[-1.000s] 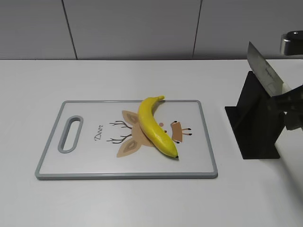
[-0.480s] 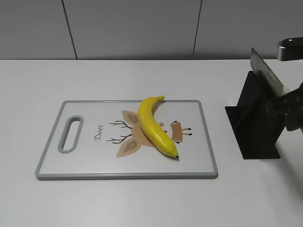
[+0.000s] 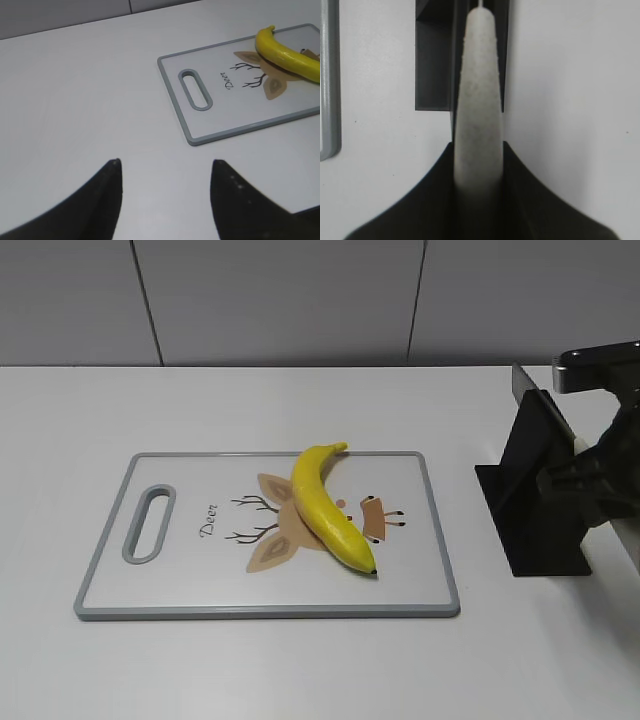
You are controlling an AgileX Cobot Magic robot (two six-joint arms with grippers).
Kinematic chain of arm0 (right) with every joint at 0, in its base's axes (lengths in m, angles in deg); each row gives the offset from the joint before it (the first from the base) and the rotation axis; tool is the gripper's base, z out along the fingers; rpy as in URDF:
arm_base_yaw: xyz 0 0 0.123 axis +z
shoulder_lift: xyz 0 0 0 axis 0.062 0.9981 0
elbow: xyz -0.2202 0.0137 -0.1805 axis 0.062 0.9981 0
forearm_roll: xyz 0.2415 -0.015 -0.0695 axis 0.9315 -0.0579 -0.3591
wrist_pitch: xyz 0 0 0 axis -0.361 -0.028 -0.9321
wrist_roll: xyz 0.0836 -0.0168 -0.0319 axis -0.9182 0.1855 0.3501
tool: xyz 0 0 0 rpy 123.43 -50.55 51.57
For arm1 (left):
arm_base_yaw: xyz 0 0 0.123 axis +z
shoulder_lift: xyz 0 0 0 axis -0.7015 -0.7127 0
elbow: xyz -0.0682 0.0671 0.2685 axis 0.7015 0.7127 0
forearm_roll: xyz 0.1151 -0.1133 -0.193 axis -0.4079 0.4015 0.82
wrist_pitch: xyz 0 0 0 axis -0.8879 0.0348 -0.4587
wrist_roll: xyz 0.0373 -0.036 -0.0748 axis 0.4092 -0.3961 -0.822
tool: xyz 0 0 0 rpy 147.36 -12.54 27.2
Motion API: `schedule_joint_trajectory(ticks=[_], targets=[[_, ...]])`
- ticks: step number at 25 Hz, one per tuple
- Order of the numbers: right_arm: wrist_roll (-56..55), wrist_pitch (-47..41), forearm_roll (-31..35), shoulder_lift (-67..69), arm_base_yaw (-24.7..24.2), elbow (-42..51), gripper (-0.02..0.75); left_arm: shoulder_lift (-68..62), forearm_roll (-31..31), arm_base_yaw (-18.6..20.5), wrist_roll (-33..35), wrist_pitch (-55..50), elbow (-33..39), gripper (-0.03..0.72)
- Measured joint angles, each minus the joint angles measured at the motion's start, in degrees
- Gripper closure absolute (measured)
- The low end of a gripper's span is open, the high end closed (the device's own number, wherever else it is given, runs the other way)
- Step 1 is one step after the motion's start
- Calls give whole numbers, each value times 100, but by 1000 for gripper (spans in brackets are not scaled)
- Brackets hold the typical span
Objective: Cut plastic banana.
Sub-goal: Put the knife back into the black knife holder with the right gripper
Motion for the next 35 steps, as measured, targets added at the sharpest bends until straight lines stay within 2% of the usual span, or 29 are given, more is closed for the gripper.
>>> schedule_joint_trajectory(ticks=[9, 10, 15, 18, 26, 35], targets=[[0, 6, 42, 5, -9, -56, 552, 0, 0, 0, 0, 0, 0, 136], [38, 17, 78, 14, -9, -69, 522, 0, 0, 0, 0, 0, 0, 136], [227, 166, 226, -45, -9, -133, 209, 0, 0, 0, 0, 0, 0, 136], [249, 140, 237, -237, -9, -133, 141, 0, 0, 0, 0, 0, 0, 136], [1139, -541, 568, -1575, -9, -54, 134, 0, 0, 0, 0, 0, 0, 136], [2545, -924, 1324, -3944, -9, 988, 141, 0, 0, 0, 0, 0, 0, 136]])
